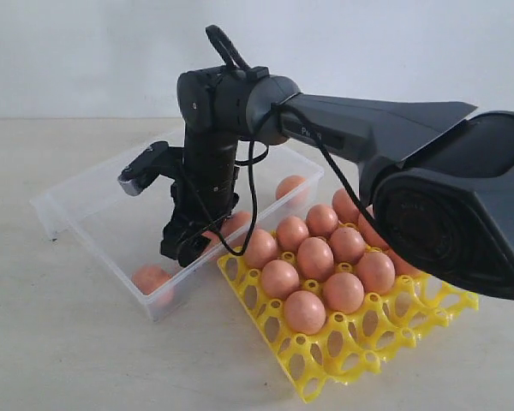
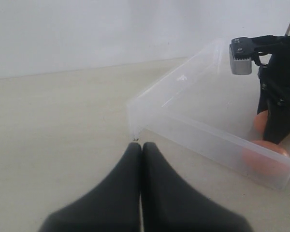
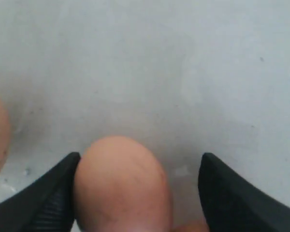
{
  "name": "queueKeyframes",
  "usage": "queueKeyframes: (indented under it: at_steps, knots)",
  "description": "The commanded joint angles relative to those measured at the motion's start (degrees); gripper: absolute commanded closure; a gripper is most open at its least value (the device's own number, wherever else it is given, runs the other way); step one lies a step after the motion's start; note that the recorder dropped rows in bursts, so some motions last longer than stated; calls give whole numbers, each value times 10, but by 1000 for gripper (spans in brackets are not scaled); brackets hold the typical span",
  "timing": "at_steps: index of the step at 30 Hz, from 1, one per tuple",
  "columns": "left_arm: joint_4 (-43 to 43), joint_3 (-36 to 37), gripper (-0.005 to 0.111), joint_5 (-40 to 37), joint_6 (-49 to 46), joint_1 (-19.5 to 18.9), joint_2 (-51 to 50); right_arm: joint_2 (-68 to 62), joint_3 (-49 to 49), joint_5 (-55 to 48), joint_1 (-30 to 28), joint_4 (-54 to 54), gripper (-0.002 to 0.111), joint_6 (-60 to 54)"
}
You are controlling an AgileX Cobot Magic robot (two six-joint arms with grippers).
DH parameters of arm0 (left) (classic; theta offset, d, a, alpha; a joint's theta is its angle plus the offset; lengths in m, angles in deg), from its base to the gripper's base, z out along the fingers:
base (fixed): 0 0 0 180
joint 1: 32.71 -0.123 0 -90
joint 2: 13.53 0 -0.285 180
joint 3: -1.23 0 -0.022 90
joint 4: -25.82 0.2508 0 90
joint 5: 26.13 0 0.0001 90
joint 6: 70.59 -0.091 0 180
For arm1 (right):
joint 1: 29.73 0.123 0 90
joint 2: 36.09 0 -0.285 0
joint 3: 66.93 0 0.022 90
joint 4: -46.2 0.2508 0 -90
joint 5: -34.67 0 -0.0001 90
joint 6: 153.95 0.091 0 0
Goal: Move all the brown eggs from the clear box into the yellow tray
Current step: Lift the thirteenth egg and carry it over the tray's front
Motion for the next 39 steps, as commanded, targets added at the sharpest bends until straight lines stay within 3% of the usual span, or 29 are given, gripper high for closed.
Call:
queueKeyframes:
  at_steps: [1, 2, 11, 15, 20, 22, 25, 29, 33, 36, 38, 39]
  knots:
    - [1, -1, 111, 5, 0, -2, 1, -5, -4, 28, -4, -30, 93, 83]
    - [1, -1, 111, 5, 0, -2, 1, -5, -4, 26, -4, -30, 108, 87]
    - [1, -1, 111, 5, 0, -2, 1, 16, -4, 46, -4, -6, 109, 169]
    - [1, -1, 111, 5, 0, -2, 1, 63, -4, 91, -4, 0, 109, 249]
    - [1, -1, 111, 5, 0, -2, 1, 127, -15, 122, 5, 4, 109, 254]
    - [1, -1, 111, 5, 0, -2, 1, 163, -58, 184, 12, 9, 109, 251]
    - [1, -1, 111, 5, 0, -2, 1, 245, -189, 337, 18, 48, 109, 251]
    - [1, -1, 111, 5, 0, -2, 1, 388, -471, 620, 34, 64, 109, 246]
    - [1, -1, 111, 5, 0, -2, 1, 522, -763, 852, 44, 43, 109, 233]
    - [1, -1, 111, 5, 0, -2, 1, 601, -929, 994, 44, 36, 109, 256]
    - [1, -1, 111, 5, 0, -2, 1, 673, -1042, 1042, 44, -29, 109, 357]
    - [1, -1, 111, 5, 0, -2, 1, 706, -1093, 1046, 44, -171, 109, 456]
